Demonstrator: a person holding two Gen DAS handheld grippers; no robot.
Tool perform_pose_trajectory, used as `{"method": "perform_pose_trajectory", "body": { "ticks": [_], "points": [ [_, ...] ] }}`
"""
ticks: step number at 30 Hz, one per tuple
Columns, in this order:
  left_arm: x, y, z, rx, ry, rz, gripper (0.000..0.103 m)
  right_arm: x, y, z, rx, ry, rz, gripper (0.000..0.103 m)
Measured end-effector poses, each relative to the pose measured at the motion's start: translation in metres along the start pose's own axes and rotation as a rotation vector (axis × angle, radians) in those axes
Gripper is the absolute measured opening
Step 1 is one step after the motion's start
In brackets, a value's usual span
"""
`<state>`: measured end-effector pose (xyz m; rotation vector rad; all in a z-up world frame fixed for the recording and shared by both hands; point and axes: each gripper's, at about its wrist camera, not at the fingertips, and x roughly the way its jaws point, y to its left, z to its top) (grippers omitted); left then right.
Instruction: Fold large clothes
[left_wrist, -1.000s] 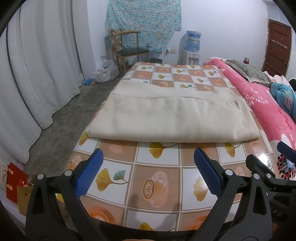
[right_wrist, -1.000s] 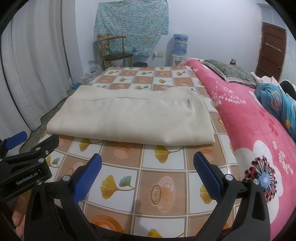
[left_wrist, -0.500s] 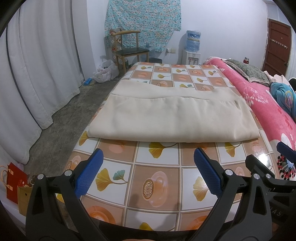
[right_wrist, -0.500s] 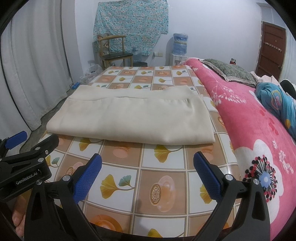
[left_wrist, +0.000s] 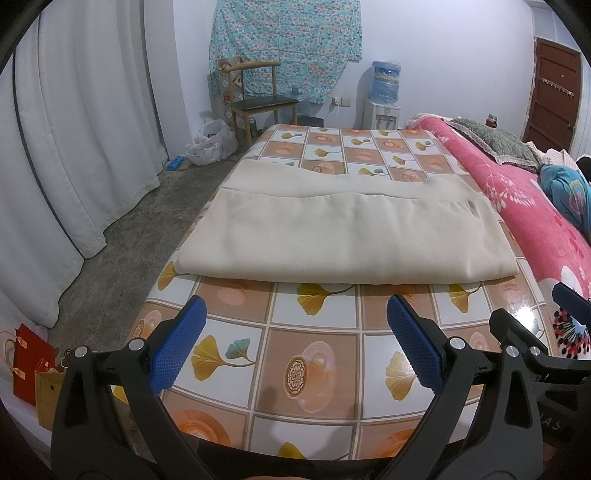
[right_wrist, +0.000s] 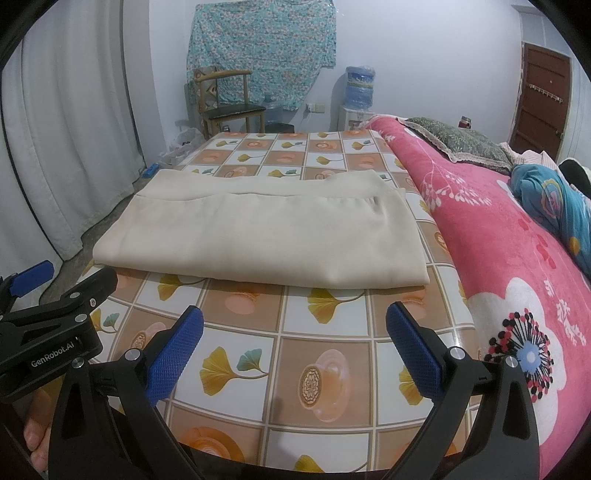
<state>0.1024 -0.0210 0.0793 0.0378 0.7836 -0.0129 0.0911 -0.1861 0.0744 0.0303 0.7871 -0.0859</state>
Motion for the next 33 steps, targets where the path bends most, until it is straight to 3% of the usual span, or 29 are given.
{"method": "perform_pose_trajectory", "body": {
  "ticks": [33],
  "points": [
    [-0.0002,0.0003,0.0,-0.001,-0.001,0.001,0.095,-0.0009,0.0047,0.0011,-0.004,-0.003,0.001,0.096]
  ]
}}
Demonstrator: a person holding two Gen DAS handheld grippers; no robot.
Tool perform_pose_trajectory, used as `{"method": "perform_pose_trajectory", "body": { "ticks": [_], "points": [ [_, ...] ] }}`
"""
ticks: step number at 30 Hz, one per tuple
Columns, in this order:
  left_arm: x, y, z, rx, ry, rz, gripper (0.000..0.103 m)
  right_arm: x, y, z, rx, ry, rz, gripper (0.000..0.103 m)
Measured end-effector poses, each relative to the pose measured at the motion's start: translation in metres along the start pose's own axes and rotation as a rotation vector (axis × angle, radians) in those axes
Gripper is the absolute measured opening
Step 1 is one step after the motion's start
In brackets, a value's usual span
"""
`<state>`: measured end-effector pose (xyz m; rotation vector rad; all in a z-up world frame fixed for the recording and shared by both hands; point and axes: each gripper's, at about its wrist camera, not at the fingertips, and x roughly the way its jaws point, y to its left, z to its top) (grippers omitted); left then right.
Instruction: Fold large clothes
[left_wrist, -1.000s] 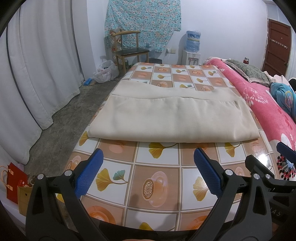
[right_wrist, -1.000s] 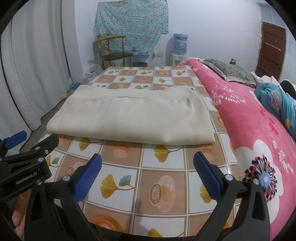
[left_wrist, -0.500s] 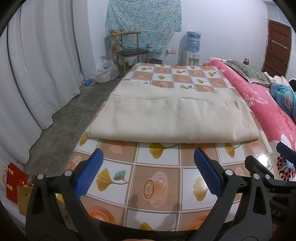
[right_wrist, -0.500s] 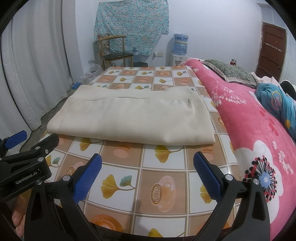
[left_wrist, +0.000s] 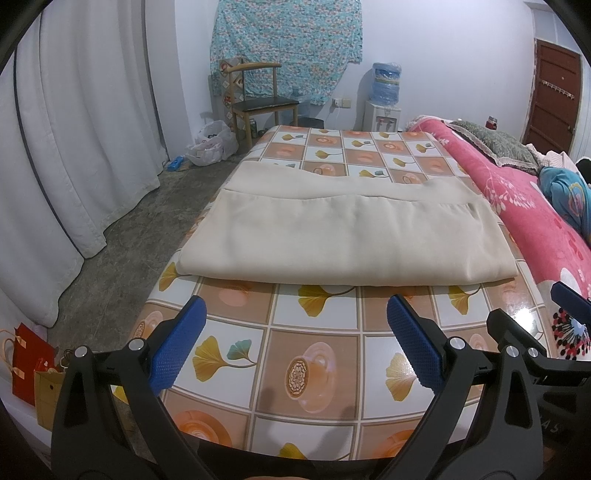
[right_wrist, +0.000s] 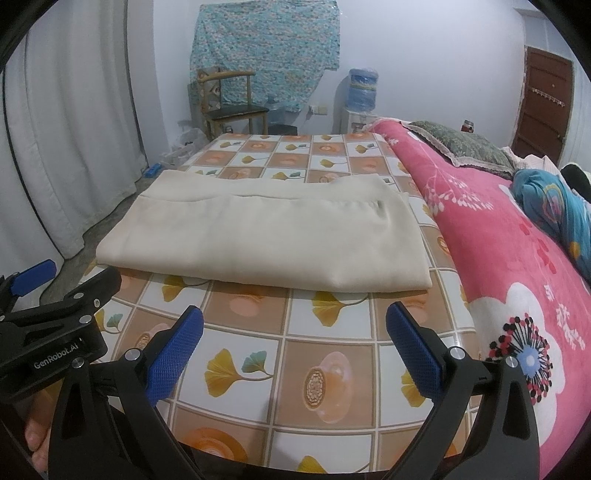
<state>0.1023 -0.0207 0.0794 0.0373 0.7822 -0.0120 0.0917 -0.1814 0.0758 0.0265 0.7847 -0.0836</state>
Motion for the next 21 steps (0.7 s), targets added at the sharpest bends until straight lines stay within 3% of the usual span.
{"method": "perform_pose_trajectory", "body": {
  "ticks": [21],
  "points": [
    [0.0007,0.0001,0.0,0.0,0.0,-0.001,0.095,-0.001,0.0029,0.0002,-0.001,0.004,0.002,0.096]
  ]
}}
